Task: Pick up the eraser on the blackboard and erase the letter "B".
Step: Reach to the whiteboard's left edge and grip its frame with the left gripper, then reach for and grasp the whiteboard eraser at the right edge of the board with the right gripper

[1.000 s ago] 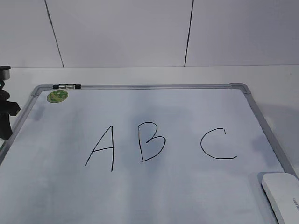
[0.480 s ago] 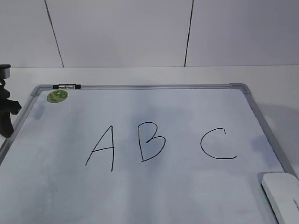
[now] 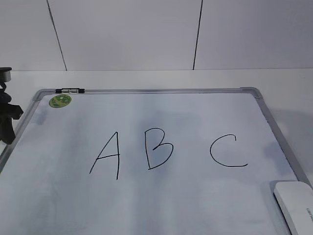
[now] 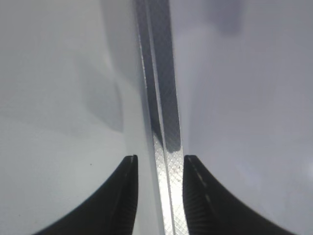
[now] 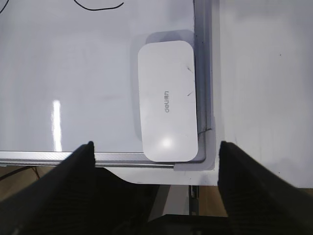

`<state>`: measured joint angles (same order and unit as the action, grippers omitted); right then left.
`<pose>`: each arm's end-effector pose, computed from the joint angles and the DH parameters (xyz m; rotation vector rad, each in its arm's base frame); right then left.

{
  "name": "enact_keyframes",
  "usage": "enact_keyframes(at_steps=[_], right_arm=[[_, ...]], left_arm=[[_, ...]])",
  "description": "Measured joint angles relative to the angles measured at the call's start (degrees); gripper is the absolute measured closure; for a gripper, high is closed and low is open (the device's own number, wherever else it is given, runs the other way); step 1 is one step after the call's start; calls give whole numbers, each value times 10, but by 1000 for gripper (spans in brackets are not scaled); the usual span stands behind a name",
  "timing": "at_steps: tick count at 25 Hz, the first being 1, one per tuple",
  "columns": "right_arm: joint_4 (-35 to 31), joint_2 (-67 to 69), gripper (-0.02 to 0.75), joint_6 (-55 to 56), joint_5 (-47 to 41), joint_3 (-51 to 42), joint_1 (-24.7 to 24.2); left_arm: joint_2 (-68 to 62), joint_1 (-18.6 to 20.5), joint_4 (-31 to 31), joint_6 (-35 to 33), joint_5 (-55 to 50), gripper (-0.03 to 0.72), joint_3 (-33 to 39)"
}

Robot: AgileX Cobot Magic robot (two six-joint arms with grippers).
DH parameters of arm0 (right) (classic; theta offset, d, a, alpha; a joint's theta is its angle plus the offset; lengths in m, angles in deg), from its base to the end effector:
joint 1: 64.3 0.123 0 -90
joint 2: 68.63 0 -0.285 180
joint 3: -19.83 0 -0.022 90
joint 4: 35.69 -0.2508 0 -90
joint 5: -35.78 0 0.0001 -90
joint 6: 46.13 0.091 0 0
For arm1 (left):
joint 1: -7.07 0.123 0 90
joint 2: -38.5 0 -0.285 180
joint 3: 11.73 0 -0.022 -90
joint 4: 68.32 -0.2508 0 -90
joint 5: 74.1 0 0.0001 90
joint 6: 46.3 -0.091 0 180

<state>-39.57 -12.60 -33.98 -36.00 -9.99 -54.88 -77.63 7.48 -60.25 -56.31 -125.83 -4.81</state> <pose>0.1212 0.0260 0.3155 0.0775 2.7632 0.1953 0.3564 -0.0075 0.1705 0.1294 3.0337 -0.1608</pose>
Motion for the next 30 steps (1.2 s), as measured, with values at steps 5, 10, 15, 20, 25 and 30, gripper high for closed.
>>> enact_keyframes(at_steps=[5, 10, 15, 20, 25, 30], right_arm=[[0, 0, 153, 0, 0, 0, 0], [0, 0, 153, 0, 0, 0, 0], [0, 0, 153, 0, 0, 0, 0], [-1, 0, 153, 0, 0, 0, 0], [-1, 0, 153, 0, 0, 0, 0], [-1, 0, 153, 0, 0, 0, 0]], left_arm=[[-1, 0, 0, 0, 0, 449, 0], [-27, 0, 0, 0, -2, 449, -1], [-34, 0, 6, 0, -7, 449, -6], [-34, 0, 7, 0, -7, 458, -6], [-34, 0, 7, 0, -9, 522, -6], [-34, 0, 7, 0, -10, 605, -7]])
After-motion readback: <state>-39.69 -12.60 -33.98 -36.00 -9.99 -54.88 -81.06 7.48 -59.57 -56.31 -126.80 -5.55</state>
